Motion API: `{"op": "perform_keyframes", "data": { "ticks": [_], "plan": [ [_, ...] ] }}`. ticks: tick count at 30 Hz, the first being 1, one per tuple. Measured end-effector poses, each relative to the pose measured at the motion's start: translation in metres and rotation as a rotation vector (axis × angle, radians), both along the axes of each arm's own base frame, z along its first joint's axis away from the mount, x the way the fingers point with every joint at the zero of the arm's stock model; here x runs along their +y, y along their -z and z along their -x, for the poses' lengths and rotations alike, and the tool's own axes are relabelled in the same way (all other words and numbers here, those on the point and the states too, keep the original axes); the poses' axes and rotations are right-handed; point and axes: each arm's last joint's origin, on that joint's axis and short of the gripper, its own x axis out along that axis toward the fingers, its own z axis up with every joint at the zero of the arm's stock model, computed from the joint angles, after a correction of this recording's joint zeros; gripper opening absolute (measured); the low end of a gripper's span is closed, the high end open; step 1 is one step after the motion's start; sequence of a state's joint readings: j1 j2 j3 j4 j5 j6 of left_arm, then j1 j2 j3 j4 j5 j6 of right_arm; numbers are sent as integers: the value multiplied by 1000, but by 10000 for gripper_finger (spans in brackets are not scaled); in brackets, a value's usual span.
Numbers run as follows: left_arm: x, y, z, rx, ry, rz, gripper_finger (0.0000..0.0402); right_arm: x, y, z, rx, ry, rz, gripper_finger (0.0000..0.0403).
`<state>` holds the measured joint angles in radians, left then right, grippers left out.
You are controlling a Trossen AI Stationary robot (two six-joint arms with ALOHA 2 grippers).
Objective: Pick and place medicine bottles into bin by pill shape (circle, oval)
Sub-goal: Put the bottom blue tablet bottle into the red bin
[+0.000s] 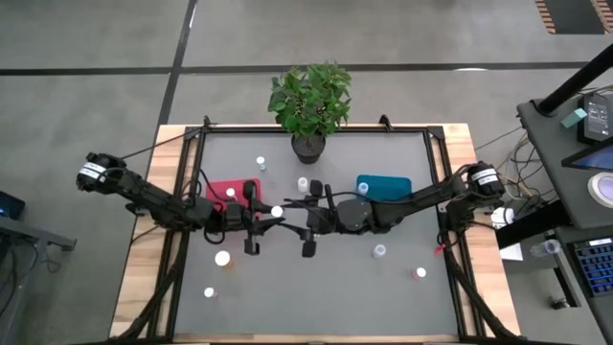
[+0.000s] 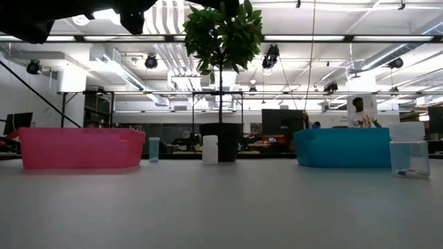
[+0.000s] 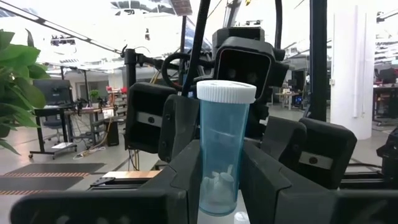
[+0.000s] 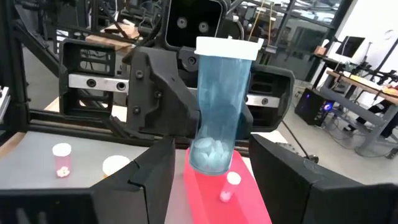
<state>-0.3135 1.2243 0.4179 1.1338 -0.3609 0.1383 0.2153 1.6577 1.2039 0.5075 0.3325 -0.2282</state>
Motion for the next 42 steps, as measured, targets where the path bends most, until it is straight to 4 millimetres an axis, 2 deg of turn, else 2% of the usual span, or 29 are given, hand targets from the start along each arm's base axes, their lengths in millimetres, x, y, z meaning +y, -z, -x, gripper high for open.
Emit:
{"op": "perform_keyframes", "data": {
  "ticks": [7, 21, 26, 36, 42],
  "plan": [
    [0, 0, 0, -1, 0, 2, 68, 0, 0, 0, 3, 0, 10, 188],
    [-1, 0, 0, -5, 39, -12, 68, 1, 0, 0, 7, -27, 11, 102],
    [-1, 0, 0, -5, 39, -11, 76, 1, 1, 0, 9, -28, 8, 95],
    [-2, 2, 0, 14, 43, -13, 136, 1, 2, 0, 17, -26, 10, 95],
    [-2, 2, 0, 18, 42, -15, 141, 1, 2, 0, 21, -26, 2, 95]
  ]
}}
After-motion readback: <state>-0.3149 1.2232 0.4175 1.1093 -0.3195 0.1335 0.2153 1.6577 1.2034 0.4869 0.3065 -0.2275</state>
